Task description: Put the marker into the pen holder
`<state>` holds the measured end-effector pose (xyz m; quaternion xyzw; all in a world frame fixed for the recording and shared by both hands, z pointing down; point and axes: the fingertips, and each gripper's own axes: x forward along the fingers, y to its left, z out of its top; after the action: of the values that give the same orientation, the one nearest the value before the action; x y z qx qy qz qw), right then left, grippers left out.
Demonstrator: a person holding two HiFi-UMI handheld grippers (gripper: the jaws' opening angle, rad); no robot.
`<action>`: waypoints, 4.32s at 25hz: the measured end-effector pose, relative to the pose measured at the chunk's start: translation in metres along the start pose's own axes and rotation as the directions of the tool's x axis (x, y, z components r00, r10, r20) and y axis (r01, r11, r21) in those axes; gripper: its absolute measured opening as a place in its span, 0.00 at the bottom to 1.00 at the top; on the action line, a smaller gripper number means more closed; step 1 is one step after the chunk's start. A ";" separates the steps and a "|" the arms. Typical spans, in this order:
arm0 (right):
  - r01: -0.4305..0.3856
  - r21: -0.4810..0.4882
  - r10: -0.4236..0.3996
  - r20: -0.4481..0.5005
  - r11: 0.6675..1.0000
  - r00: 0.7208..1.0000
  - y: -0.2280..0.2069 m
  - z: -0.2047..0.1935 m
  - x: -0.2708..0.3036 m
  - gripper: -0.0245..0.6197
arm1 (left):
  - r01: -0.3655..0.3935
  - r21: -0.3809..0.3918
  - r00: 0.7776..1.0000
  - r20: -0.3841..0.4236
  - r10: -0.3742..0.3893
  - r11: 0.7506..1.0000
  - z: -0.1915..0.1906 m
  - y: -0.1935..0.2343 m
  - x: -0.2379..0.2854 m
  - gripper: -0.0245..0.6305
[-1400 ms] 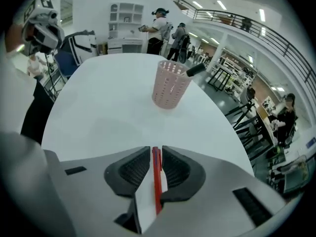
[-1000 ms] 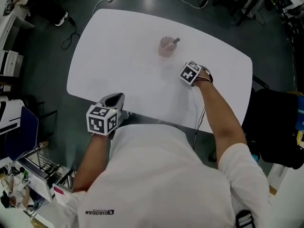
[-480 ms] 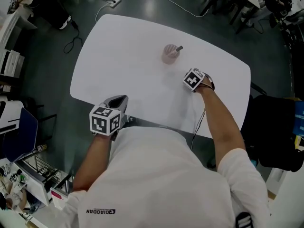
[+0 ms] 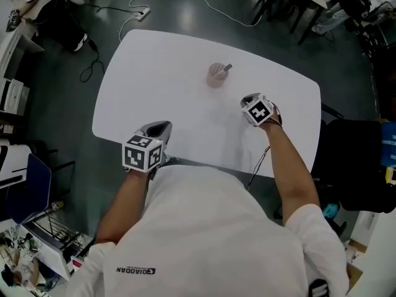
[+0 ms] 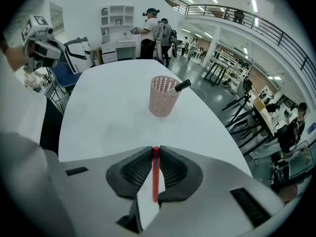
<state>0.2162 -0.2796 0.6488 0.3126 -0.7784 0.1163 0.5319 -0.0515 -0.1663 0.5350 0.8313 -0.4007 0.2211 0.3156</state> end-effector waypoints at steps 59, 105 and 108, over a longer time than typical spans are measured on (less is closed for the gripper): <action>-0.191 0.511 -0.214 0.631 0.838 0.746 -0.005 0.170 -0.126 0.13 | 0.049 0.040 0.998 0.036 -0.051 0.998 0.023 0.040 -0.003 0.08; -0.254 0.705 -0.301 0.560 0.662 0.772 0.057 0.121 -0.085 0.07 | 0.201 0.135 0.980 -0.017 -0.200 0.970 0.037 0.057 0.011 0.08; -0.330 0.628 -0.221 0.636 0.704 0.739 0.093 0.122 -0.106 0.07 | 0.203 0.142 0.979 -0.006 -0.204 0.969 0.037 0.037 0.012 0.08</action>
<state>0.0929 -0.2311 0.5175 0.4863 -0.8186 0.3018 0.0487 -0.0696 -0.2162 0.5295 0.8894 -0.2978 0.2117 0.2748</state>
